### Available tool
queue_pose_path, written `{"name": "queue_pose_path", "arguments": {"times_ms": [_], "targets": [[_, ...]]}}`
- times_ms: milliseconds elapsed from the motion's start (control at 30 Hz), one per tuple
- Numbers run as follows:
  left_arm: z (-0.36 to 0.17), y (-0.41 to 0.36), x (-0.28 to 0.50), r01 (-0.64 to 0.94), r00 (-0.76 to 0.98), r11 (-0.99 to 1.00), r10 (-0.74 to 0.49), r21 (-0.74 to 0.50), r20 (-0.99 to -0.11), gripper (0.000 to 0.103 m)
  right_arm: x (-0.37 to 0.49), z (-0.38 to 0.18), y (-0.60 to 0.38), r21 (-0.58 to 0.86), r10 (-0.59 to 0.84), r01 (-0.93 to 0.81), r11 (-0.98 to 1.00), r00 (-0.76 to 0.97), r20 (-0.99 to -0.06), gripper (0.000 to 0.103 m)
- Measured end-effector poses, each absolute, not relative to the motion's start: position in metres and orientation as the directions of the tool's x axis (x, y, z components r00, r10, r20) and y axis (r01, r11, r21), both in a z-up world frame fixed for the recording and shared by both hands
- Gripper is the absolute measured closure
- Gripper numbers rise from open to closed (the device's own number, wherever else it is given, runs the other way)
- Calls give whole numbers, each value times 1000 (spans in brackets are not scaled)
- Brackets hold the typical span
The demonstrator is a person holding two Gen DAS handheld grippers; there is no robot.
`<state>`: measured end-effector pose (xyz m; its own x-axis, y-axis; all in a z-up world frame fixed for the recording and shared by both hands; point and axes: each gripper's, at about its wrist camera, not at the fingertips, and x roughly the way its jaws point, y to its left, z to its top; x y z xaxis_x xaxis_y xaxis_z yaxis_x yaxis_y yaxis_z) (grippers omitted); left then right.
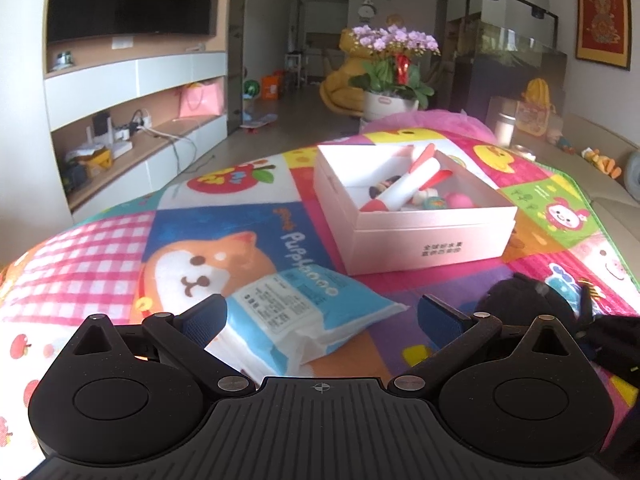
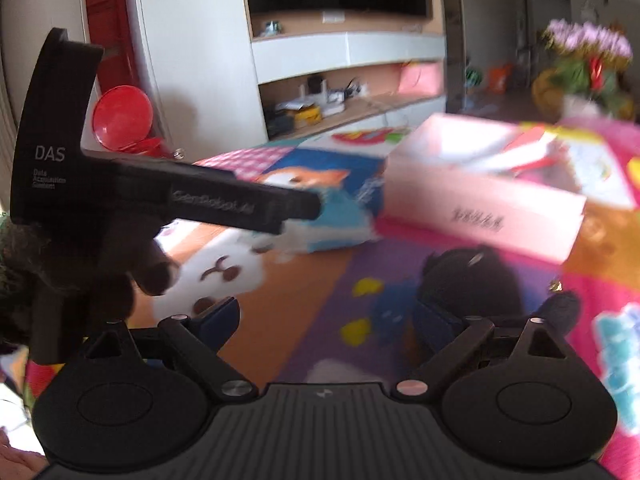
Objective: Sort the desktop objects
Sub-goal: 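Lift the black plush toy with the right tool and hold it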
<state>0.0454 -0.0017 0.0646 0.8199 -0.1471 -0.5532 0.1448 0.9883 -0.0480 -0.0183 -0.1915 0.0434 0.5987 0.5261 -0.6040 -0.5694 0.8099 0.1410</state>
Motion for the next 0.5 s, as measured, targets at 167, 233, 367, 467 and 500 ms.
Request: {"name": "queue_pose_path", "arguments": {"times_ms": [167, 233, 367, 467, 500], "targets": [[72, -9, 45, 160, 841, 987, -148, -22, -521, 0, -10, 31, -200, 217, 509, -504, 836, 566, -649, 9], [72, -8, 47, 144, 846, 989, -130, -14, -517, 0, -20, 39, -205, 176, 515, -534, 827, 592, -620, 9], [66, -4, 55, 129, 838, 992, -107, 3, -535, 0, -35, 54, -214, 76, 502, -565, 821, 654, -566, 9], [56, 0, 60, 134, 818, 990, -93, 31, -568, 0, -32, 64, -227, 44, 457, -515, 856, 713, -532, 9], [54, 2, 61, 128, 813, 991, -85, 36, -576, 0, -29, 67, -230, 33, 427, -482, 876, 741, -517, 9]]}}
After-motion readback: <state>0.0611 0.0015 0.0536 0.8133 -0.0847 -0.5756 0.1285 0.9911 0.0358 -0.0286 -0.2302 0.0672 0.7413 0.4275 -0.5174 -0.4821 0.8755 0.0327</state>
